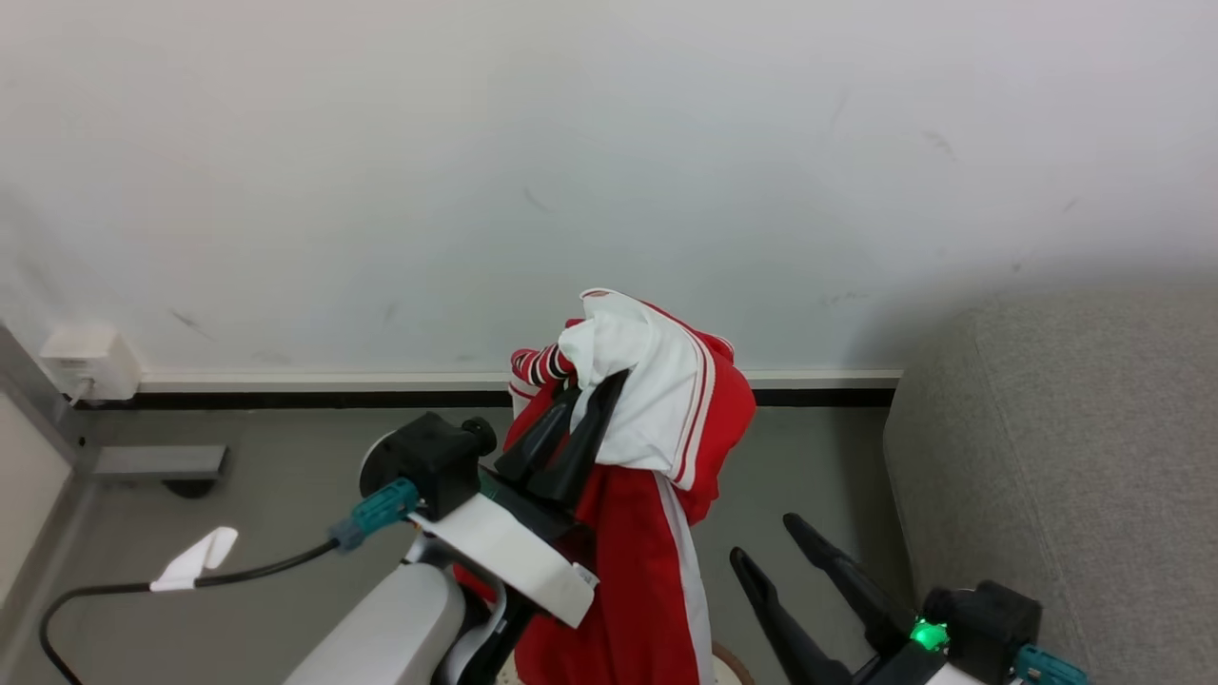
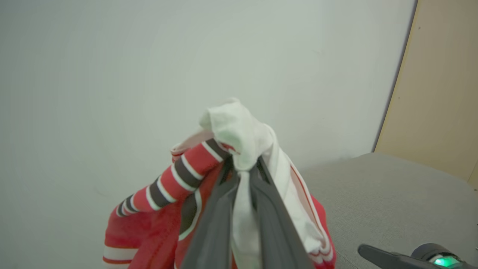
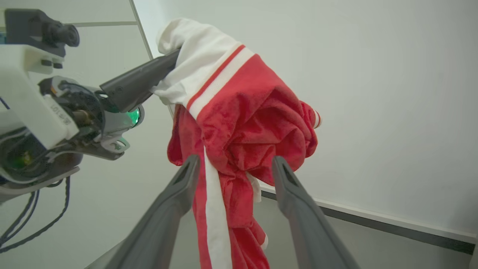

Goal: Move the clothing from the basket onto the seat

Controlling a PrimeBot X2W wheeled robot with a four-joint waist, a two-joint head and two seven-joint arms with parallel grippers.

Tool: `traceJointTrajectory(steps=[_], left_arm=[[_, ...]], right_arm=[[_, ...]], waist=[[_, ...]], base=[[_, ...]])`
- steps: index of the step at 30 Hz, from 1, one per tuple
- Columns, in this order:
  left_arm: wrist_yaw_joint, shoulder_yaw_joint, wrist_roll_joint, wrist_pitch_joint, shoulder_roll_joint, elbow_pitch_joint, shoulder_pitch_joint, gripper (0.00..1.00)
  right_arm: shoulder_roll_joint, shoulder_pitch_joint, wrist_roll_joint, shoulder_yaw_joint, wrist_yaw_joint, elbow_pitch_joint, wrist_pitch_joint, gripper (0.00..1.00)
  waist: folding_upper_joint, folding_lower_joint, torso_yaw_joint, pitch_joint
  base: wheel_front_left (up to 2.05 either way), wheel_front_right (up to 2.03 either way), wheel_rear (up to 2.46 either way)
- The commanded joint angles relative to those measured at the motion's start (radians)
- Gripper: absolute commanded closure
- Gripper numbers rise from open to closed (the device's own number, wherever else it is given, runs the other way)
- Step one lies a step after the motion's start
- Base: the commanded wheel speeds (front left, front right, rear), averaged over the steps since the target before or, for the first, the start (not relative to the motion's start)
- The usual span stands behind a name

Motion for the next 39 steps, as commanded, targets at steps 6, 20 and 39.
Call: traceJointTrajectory(steps=[6,20,39], left_arm=[[-0.016,-0.031,-0.008,-0.004,-0.026,0.014,-0.017,1.00],[-0.062,-0.121,-0.030,0.013,-0.091,0.039,-0.031,1.00],[-0.084,-0.173,-0.077,0.005,-0.116,0.099,-0.048,1.00]], right_arm=[[0.011,-0.075,0.038,0.109,-0.002,0.101,0.001,0.00],[0.080,-0.178,0.048,0.145,-0.002,0.317,0.001,0.00],[0.107,-0.230,0.043,0.115,-0.002,0.423,0.001,1.00]], waist=[[0.0000,0.0000,0.046,-0.010],[0.0000,0.0000,0.149,-0.016],[0.0000,0.0000,0.240,-0.013]], base=[[0.00,0.00,0.00],[0.00,0.00,0.00],[0.00,0.00,0.00]])
